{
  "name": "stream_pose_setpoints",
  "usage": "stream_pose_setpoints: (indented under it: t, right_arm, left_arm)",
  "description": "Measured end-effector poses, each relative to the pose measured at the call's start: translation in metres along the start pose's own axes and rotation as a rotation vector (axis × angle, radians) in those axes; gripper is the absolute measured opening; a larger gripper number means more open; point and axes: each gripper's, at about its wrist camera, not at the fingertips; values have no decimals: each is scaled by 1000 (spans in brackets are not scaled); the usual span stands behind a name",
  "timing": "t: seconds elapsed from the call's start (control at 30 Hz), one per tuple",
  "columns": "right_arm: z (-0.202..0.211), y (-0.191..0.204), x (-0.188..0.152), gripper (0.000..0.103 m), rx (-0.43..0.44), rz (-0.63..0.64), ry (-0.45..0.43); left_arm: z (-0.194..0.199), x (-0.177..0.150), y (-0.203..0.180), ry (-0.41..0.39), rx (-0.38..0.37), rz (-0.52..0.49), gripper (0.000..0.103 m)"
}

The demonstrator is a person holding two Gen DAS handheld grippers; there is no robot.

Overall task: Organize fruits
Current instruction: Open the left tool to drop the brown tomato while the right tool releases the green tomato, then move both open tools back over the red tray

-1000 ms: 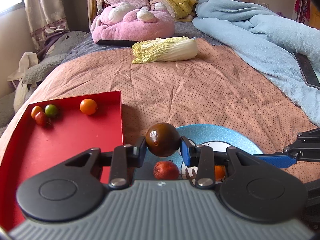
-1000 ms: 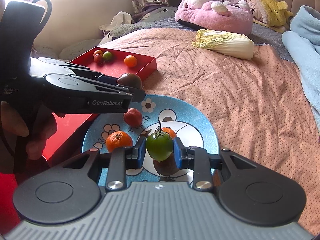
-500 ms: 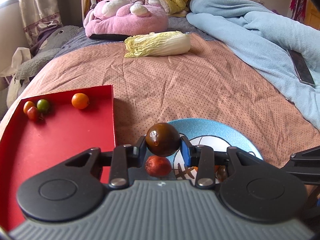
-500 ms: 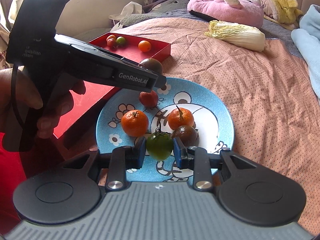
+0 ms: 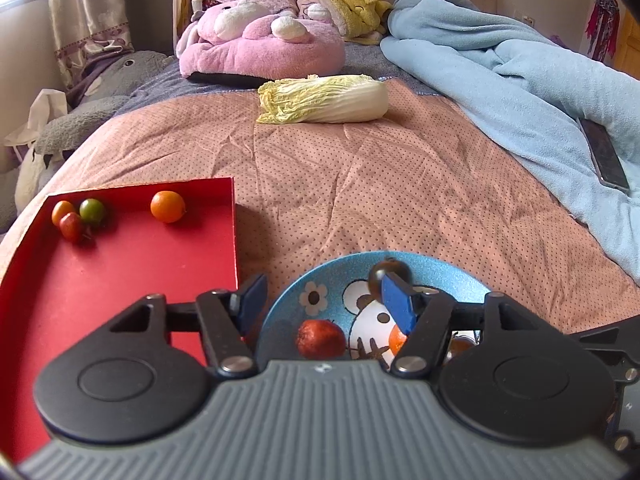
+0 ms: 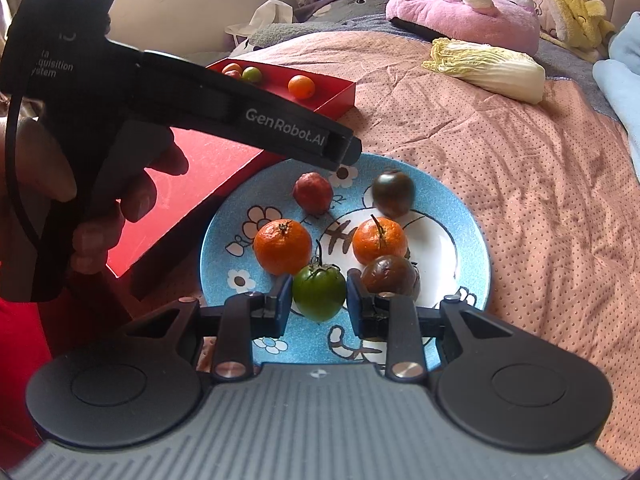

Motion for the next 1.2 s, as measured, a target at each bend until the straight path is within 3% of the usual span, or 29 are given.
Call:
stream_pose_setpoints:
  t: [0.1,0.17,0.27,0.8,1.2]
  right_arm:
    - [1,0,-1,37,-6,-5,0]
    - [2,-2,0,53,-2,-15,-14]
    - [7,-3,3,65,-8,-16,-37]
    - [2,5,22,69,11,-10,-57]
    - [-17,18,51,69,48,5,-91]
  left_arm:
    - [3,2,6,-14,15,26,66]
    - [3,4,10,-19,33,43,66]
    - [5,7,18,-28,47,76,66]
    - [8,13,45,-46,129,148,66]
    - [11,12,93,-47,211,239,66]
Point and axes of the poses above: each gripper's, at about its wrist camera, not at the fingertips, and z roughly against the way its jaws point, y to its left, x to its top, and after that the axes turned 2 degrees about y, right-handed
